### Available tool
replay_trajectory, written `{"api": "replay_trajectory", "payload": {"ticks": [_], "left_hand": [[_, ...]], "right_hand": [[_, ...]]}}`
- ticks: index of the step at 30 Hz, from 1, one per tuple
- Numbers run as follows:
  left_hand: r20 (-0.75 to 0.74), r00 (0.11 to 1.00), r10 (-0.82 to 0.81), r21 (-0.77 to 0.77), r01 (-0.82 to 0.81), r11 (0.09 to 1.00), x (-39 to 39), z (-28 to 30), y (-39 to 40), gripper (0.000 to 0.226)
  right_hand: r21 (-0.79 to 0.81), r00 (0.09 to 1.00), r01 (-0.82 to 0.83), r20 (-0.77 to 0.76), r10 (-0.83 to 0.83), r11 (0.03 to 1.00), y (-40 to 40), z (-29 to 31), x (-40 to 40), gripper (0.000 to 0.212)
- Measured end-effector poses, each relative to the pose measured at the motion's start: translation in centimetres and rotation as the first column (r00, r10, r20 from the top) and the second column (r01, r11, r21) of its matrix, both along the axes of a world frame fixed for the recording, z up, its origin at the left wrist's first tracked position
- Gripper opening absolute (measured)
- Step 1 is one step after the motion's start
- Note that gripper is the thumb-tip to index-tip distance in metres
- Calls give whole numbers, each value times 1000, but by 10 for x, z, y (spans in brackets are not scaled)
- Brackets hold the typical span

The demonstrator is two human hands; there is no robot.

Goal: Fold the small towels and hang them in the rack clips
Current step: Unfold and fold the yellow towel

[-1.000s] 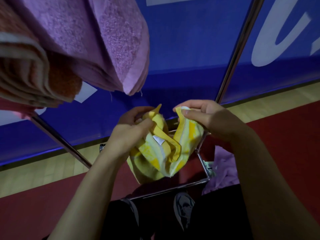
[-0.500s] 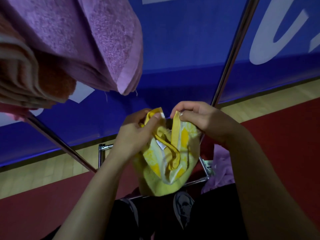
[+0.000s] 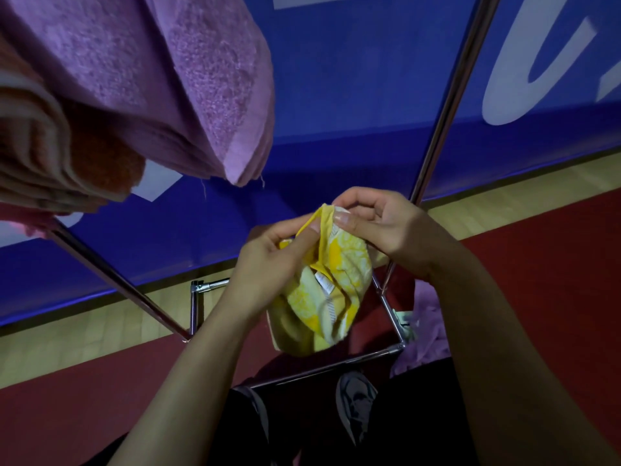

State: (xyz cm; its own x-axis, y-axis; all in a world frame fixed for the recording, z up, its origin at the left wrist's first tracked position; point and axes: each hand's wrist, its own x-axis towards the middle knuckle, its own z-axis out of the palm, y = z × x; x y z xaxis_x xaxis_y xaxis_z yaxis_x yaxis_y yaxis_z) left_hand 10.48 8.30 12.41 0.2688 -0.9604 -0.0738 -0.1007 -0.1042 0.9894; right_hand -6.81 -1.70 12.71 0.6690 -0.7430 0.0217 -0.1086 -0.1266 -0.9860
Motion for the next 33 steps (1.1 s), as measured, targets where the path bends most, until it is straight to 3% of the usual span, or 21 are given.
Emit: {"api": "replay_trajectory", "payload": {"ticks": [4, 12, 20, 29, 33], "left_hand": [[-82, 996, -21, -7, 20, 1000, 3, -2, -2, 28], [26, 994, -103, -86, 105, 991, -2, -4, -2, 31], [42, 987, -157, -70, 160, 985, 6, -8, -4, 34], [157, 984, -86, -106, 103, 989, 7, -10, -4, 28], [291, 956, -19, -132, 60, 989, 7, -15, -4, 18]], "right_hand": [[59, 997, 71, 38, -73, 996, 2, 1, 4, 17], [184, 989, 124, 53, -136, 975, 8, 4, 15, 5], [432, 963, 113, 175, -207, 895, 6, 3, 26, 16], [472, 955, 88, 210, -208, 877, 3, -7, 32, 23], [370, 973, 36, 200, -118, 928, 6, -6, 30, 26]]}}
